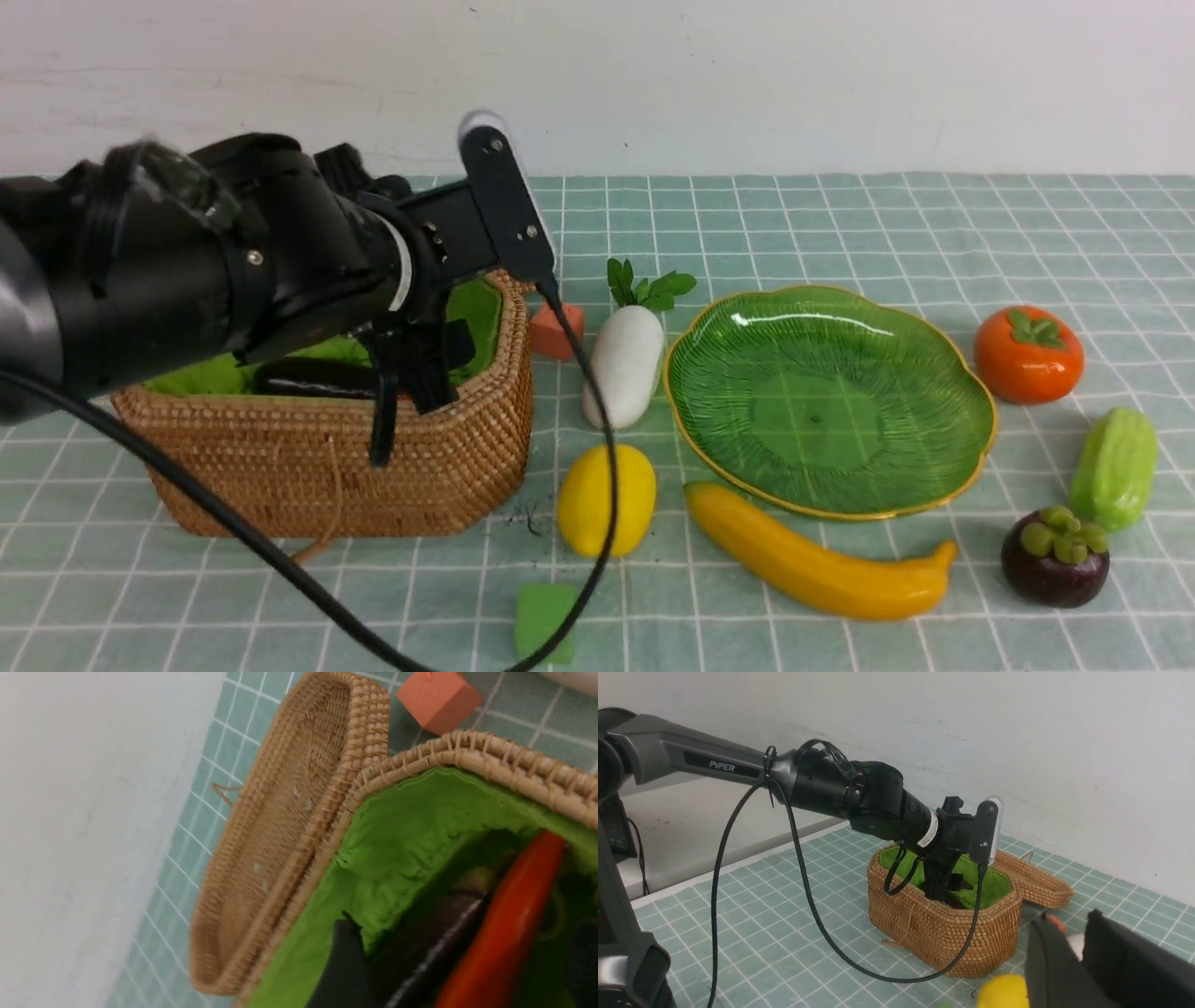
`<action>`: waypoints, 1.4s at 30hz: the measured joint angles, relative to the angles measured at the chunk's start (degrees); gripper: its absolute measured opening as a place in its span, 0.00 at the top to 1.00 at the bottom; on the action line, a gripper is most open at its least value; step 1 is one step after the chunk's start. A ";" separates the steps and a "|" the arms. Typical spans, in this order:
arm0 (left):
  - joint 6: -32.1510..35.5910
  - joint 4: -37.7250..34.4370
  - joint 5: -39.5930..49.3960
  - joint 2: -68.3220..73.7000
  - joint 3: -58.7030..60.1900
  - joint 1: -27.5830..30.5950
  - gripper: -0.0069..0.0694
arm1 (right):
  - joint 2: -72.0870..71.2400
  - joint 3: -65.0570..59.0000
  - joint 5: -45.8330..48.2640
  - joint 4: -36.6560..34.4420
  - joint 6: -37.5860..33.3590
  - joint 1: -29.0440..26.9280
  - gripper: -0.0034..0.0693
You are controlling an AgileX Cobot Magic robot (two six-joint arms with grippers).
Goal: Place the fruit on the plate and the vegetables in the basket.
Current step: Use the left arm to grab a carrot and put it into the left basket, then grab a lemon with your left arm and place it on the plate on the right
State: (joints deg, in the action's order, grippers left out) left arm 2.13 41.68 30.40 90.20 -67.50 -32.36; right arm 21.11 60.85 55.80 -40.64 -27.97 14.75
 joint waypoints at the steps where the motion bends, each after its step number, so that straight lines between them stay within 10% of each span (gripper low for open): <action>1: -5.83 -3.97 2.02 -1.34 0.00 -1.67 0.26 | 0.00 0.00 0.90 0.46 1.14 0.00 0.78; 7: -16.92 -23.37 13.49 -3.64 -4.17 -13.59 0.85 | 0.00 0.00 8.32 9.04 8.56 0.00 0.78; 11: -16.86 -30.03 20.48 2.52 -13.08 -16.15 0.92 | 0.00 0.00 11.38 11.80 11.37 0.00 0.78; 16: -16.80 -28.91 24.43 10.42 -20.77 -15.62 0.78 | 0.00 0.00 14.12 11.86 11.82 0.00 0.78; 26: -18.94 -18.64 24.13 23.63 -25.14 -15.62 0.07 | 0.00 0.00 16.70 11.98 11.76 0.00 0.78; 42: -23.83 -12.38 19.76 31.85 -26.01 -14.77 0.14 | 0.00 0.00 16.76 11.94 10.11 0.00 0.78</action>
State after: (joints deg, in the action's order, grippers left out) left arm -21.70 29.30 50.16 122.05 -93.50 -47.13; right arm 21.11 60.85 72.56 -28.70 -17.86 14.75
